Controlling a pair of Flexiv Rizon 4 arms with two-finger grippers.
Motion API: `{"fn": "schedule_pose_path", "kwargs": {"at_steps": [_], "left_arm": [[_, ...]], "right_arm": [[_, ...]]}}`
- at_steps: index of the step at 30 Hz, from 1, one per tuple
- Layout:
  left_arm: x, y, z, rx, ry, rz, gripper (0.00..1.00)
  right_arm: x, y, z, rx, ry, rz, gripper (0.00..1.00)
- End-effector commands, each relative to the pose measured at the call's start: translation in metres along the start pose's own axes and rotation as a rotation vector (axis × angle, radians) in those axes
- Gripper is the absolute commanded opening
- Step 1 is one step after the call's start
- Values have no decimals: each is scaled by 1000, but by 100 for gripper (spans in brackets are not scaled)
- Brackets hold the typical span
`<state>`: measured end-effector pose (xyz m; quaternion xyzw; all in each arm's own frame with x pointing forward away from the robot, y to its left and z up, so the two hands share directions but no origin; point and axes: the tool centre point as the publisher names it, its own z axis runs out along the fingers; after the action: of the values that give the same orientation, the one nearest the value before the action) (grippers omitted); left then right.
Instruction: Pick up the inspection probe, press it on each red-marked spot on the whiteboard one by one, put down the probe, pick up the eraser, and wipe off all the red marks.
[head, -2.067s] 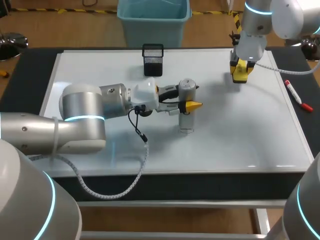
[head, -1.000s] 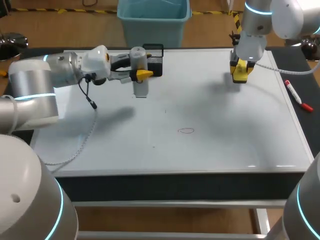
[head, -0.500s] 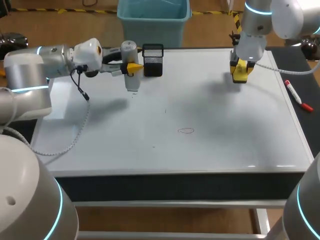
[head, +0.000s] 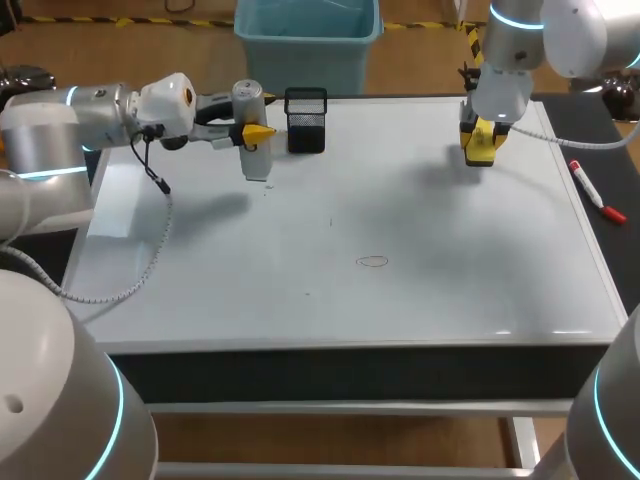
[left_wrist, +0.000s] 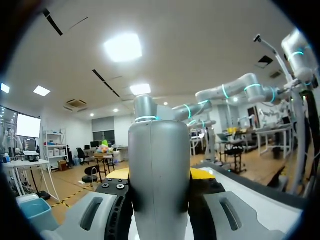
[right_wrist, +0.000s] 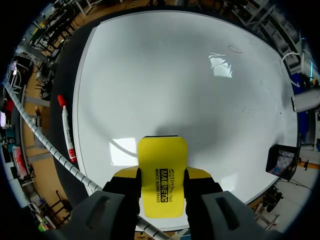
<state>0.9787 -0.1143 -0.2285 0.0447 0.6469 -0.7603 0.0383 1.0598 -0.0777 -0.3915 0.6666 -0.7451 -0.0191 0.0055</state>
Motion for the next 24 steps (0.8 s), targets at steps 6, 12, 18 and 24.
{"fn": "schedule_pose_path", "kwargs": {"at_steps": [6, 12, 18, 24], "left_arm": [[-1, -1, 1, 0, 4, -1, 0], [-1, -1, 1, 0, 4, -1, 0], [-1, -1, 1, 0, 4, -1, 0], [-1, -1, 1, 0, 4, -1, 0]], "right_arm": [[-10, 19, -6, 25, -12, -20, 0], [-44, 73, -12, 56, -25, -67, 0], [-83, 120, -17, 80, -41, -105, 0], [-117, 174, -20, 99, -63, -144, 0]]}}
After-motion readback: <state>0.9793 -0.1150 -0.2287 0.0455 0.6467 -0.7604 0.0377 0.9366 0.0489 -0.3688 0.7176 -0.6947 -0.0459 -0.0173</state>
